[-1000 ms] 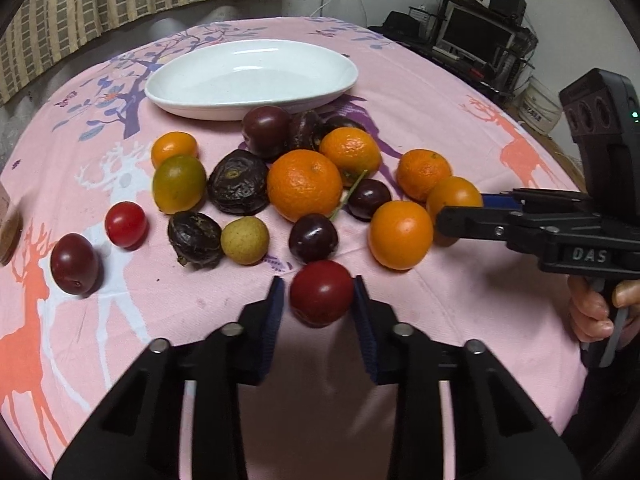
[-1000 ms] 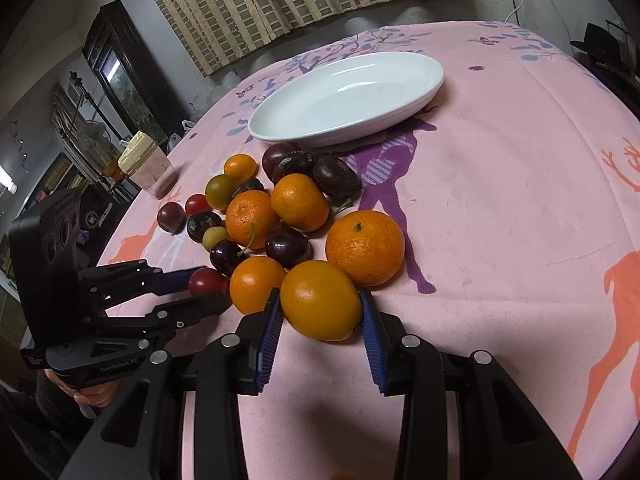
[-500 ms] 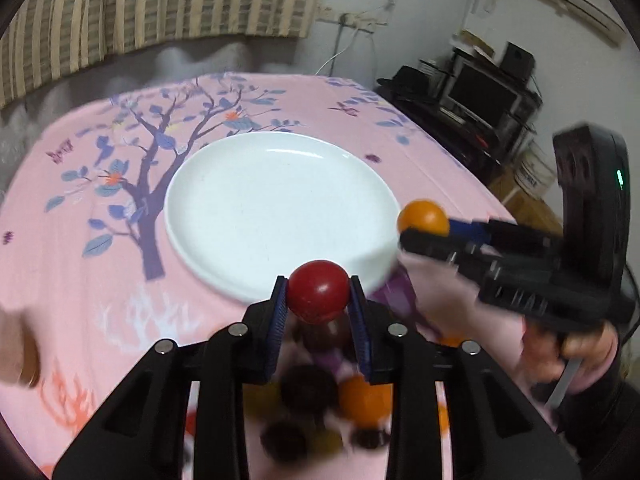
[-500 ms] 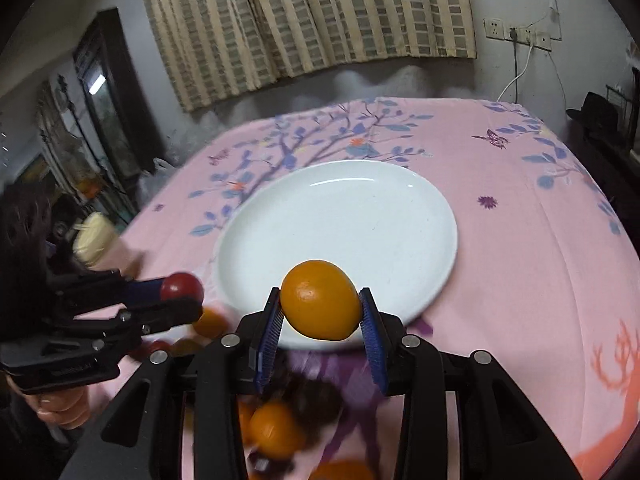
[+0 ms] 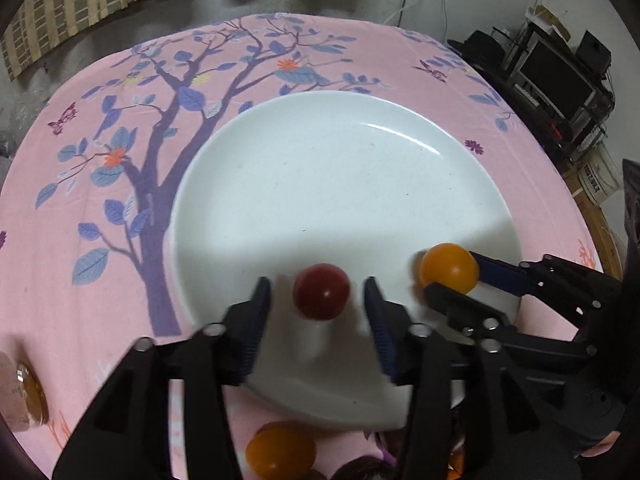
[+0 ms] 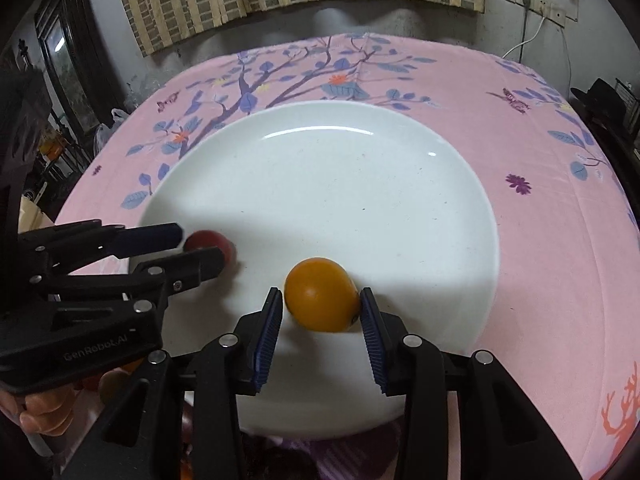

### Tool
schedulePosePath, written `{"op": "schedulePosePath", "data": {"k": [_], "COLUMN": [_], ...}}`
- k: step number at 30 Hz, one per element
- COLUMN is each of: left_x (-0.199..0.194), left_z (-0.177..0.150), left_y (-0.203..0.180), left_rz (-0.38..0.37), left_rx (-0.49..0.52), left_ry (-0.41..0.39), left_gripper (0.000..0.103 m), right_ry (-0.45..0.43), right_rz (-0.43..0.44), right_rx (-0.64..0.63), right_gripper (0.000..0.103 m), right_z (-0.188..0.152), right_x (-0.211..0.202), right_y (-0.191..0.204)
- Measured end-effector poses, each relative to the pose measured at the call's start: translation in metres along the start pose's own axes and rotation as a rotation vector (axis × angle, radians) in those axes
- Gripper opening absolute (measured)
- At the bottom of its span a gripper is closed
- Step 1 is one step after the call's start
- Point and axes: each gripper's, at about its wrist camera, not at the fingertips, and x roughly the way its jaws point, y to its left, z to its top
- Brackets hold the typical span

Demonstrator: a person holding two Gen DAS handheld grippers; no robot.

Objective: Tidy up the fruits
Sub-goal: 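Carry both fruits over the white oval plate and open both tools, then grasp a small orange with the left tool while the right tool grasps a mandarin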

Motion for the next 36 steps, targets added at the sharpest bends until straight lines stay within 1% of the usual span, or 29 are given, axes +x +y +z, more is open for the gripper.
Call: {"op": "schedulePosePath", "data": {"k": [1,2,4,6,7,9,10,12,14,16,20,22,24,26,27,31,33,34,35,36], "left_x": [-0.009,-0.018,-0.039,-0.057,-0.066,-0.078,-0.084,-0.093,-0.099,-0.099,-0.098,-0.096,-0.094,-0.09,-0.089,-0.086,-0.085,-0.084,-0.083,-0.081], "left_z": [-0.004,-0.009,-0.024,-0.041,-0.053,-0.076,-0.092,-0.12,-0.151,-0.174,-0.206,-0.217,-0.222,-0.224,-0.224,-0.224,-0.224,-0.224,-0.223,-0.223], "left_y": [0.004,0.006,0.01,0.013,0.015,0.012,0.008,-0.003,-0.015,-0.021,-0.033,-0.045,-0.058,-0.066,-0.069,-0.081,-0.086,-0.09,-0.093,-0.097], "left_rz": [-0.006,-0.008,0.007,0.012,0.001,-0.029,-0.027,0.003,0.015,-0.015,-0.085,-0.098,-0.093,-0.081,-0.079,-0.095,-0.099,-0.102,-0.103,-0.102], "left_rx": [-0.015,-0.024,-0.029,-0.054,-0.072,-0.079,-0.064,-0.026,0.005,-0.006,-0.044,-0.02,0.013,0.034,0.039,0.059,0.075,0.087,0.098,0.112], "left_ry": [-0.019,-0.038,-0.086,-0.124,-0.133,-0.126,-0.128,-0.156,-0.177,-0.172,-0.143,-0.133,-0.131,-0.122,-0.119,-0.109,-0.11,-0.108,-0.103,-0.1], "left_gripper": [0.068,0.071,0.081,0.082,0.083,0.083,0.083,0.083,0.083,0.083,0.083,0.083,0.083,0.084,0.087,0.088,0.088,0.088,0.088,0.088], "right_ry": [-0.024,-0.043,-0.1,-0.129,-0.134,-0.131,-0.125,-0.115,-0.075,-0.053,-0.061,-0.05,-0.036,-0.023,-0.022,-0.029,-0.028,-0.029,-0.032,-0.036], "right_rz": [0.007,0.011,0.006,0.012,0.021,0.036,0.039,0.05,0.069,0.09,0.121,0.112,0.106,0.1,0.092,0.068,0.071,0.081,0.105,0.11], "right_rx": [0.004,0.007,0.007,0.007,0.005,-0.006,-0.011,0.0,0.023,0.033,-0.001,-0.021,-0.029,-0.035,-0.038,-0.063,-0.076,-0.081,-0.086,-0.087], "right_gripper": [0.047,0.053,0.058,0.059,0.06,0.064,0.065,0.067,0.067,0.067,0.067,0.067,0.067,0.067,0.066,0.066,0.06,0.053,0.043,0.043], "right_z": [-0.003,-0.003,-0.014,-0.024,-0.031,-0.048,-0.057,-0.078,-0.096,-0.11,-0.131,-0.14,-0.146,-0.149,-0.15,-0.152,-0.152,-0.151,-0.151,-0.151], "right_x": [-0.011,-0.019,-0.044,-0.061,-0.068,-0.077,-0.079,-0.078,-0.072,-0.071,-0.08,-0.08,-0.079,-0.076,-0.076,-0.076,-0.075,-0.075,-0.076,-0.077], "right_y": [-0.002,-0.006,-0.01,-0.014,-0.015,-0.018,-0.02,-0.026,-0.031,-0.033,-0.028,-0.025,-0.024,-0.024,-0.024,-0.02,-0.018,-0.017,-0.016,-0.016]}}
